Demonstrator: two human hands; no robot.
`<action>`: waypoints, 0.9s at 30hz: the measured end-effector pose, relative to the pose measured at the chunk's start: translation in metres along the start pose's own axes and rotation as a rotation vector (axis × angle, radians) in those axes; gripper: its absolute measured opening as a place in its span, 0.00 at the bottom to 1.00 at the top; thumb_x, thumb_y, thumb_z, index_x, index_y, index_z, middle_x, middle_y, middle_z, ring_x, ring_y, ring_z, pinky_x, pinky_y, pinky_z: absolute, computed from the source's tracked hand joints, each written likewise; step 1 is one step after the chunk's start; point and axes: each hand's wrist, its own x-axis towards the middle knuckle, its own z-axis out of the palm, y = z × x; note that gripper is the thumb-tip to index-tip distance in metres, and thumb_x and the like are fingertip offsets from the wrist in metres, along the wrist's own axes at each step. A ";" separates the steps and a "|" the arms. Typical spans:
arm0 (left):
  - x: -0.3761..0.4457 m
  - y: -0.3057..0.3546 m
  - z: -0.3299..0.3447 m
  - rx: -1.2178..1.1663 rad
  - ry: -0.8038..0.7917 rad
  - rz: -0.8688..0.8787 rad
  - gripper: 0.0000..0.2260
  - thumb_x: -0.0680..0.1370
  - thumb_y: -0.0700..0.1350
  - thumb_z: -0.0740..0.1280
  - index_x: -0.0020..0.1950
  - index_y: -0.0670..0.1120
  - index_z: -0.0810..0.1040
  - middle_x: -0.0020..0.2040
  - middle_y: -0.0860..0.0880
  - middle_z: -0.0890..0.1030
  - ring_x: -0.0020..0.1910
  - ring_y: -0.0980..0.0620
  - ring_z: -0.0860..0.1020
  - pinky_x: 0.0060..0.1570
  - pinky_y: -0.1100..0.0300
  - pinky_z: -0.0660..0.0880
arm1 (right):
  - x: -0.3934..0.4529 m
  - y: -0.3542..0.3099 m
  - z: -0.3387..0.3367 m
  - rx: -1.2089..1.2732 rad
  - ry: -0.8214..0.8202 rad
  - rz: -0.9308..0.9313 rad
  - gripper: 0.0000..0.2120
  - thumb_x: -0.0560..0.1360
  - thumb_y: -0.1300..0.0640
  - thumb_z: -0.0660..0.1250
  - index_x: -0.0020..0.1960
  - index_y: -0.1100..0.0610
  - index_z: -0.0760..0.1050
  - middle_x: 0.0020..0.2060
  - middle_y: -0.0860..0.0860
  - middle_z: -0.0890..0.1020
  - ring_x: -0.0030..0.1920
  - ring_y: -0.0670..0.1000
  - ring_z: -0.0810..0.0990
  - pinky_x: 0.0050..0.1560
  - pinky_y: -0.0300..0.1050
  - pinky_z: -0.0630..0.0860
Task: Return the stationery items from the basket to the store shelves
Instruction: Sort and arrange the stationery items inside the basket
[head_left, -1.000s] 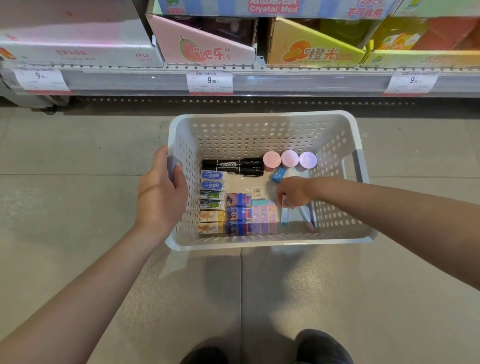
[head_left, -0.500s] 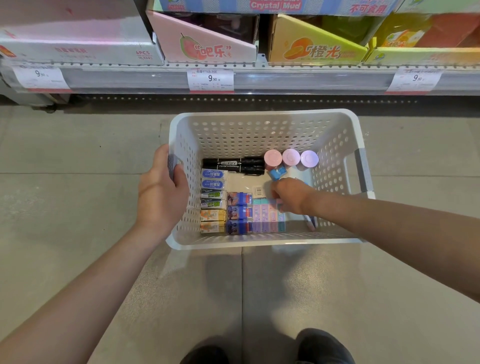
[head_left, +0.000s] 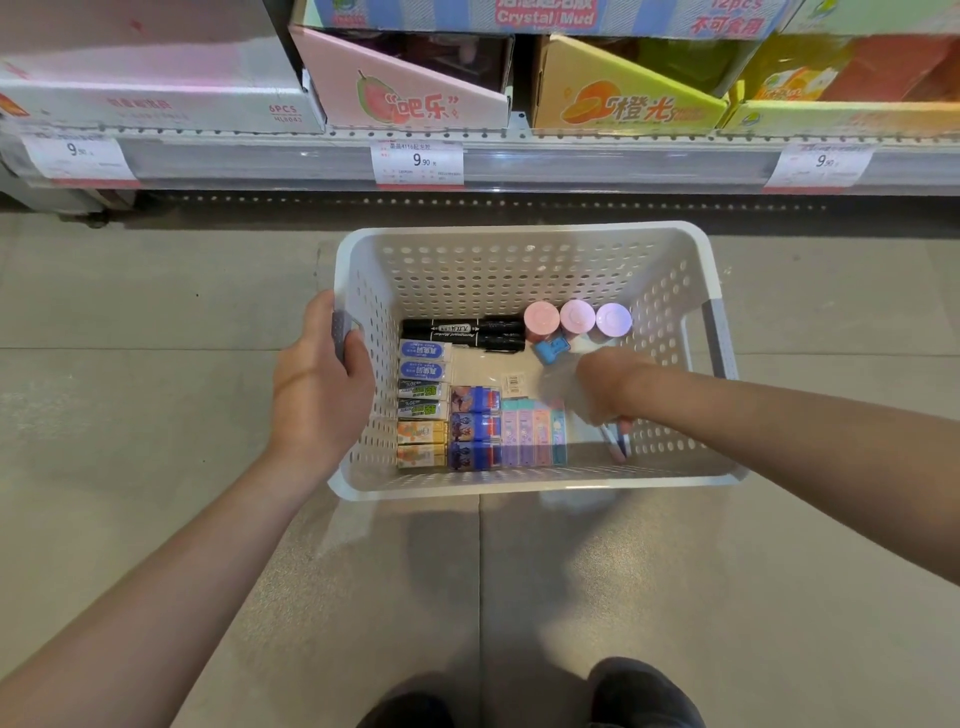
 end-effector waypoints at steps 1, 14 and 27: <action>0.000 0.000 0.000 -0.006 -0.003 0.001 0.14 0.81 0.40 0.57 0.66 0.42 0.68 0.34 0.50 0.72 0.27 0.54 0.68 0.25 0.68 0.62 | 0.002 -0.002 0.006 0.001 0.003 0.015 0.08 0.74 0.60 0.64 0.52 0.60 0.74 0.32 0.49 0.84 0.22 0.45 0.78 0.29 0.39 0.75; -0.001 0.004 -0.002 0.000 -0.006 0.014 0.15 0.81 0.40 0.56 0.68 0.41 0.66 0.40 0.47 0.74 0.29 0.55 0.69 0.25 0.72 0.65 | -0.004 0.004 -0.013 0.866 -0.110 -0.098 0.05 0.73 0.65 0.66 0.39 0.64 0.72 0.24 0.49 0.80 0.30 0.44 0.82 0.36 0.32 0.80; -0.002 0.004 -0.001 0.013 0.001 -0.004 0.16 0.81 0.41 0.56 0.69 0.42 0.65 0.37 0.49 0.72 0.29 0.55 0.69 0.27 0.66 0.63 | -0.005 0.011 -0.013 1.208 -0.136 -0.129 0.04 0.72 0.65 0.71 0.45 0.60 0.76 0.40 0.52 0.79 0.37 0.46 0.79 0.28 0.32 0.77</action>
